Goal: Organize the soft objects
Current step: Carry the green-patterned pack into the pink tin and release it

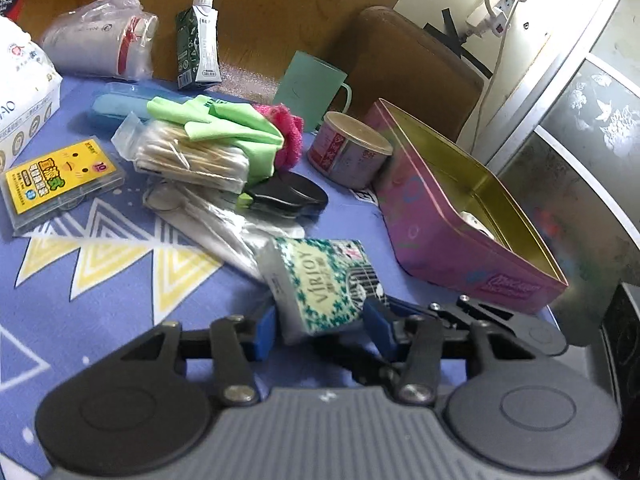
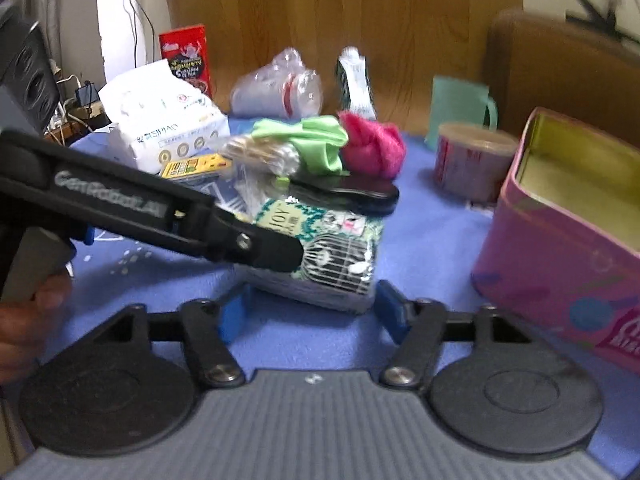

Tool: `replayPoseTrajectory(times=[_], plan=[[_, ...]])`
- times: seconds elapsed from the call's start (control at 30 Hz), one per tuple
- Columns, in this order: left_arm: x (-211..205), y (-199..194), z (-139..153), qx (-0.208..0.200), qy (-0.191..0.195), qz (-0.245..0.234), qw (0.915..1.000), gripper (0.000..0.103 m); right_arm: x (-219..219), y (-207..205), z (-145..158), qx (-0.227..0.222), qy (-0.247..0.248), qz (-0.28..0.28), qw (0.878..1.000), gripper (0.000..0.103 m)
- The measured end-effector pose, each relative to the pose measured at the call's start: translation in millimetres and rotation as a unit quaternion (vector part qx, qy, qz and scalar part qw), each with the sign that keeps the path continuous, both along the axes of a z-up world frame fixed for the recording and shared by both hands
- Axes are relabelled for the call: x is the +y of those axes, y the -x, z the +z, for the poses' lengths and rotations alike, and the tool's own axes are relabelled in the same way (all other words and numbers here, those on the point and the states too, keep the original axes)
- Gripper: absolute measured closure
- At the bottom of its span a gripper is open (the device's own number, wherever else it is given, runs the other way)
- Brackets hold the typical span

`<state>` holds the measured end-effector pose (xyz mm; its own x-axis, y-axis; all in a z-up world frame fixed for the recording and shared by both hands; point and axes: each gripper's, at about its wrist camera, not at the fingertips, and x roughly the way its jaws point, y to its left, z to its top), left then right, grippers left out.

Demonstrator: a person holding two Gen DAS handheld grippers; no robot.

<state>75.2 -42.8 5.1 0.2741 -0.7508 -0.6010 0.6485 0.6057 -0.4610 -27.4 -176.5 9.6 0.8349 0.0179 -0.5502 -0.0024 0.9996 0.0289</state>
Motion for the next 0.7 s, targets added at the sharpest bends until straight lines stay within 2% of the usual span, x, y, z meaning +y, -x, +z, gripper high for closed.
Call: replayPoseTrajectory(times=[0.07, 0.2, 0.37, 0.47, 0.6, 0.7], plan=[[-1, 11, 13, -0.029, 0.002, -0.003, 0.9996, 0.057, 2, 7, 5, -0.014, 0.005, 0.0, 1.0, 0.058], [-7, 32, 47, -0.084, 0.027, -0.022, 0.9958, 0.057, -2, 26, 25, -0.074, 0.029, -0.016, 0.997, 0.059], [-58, 45, 71, -0.131, 0.03, -0.056, 0.9893, 0.057, -30, 45, 42, -0.127, 0.046, -0.071, 0.988, 0.059], [-105, 45, 71, -0.13, 0.02, -0.08, 0.9881, 0.057, -59, 48, 44, -0.121, 0.038, -0.111, 0.986, 0.059], [-157, 44, 64, -0.125, 0.01, -0.101, 0.9869, 0.055, -108, 57, 42, -0.102, -0.02, -0.163, 0.981, 0.058], [-187, 39, 52, -0.106, 0.0, -0.105, 0.9888, 0.055, -138, 57, 33, -0.09, -0.064, -0.194, 0.975, 0.056]])
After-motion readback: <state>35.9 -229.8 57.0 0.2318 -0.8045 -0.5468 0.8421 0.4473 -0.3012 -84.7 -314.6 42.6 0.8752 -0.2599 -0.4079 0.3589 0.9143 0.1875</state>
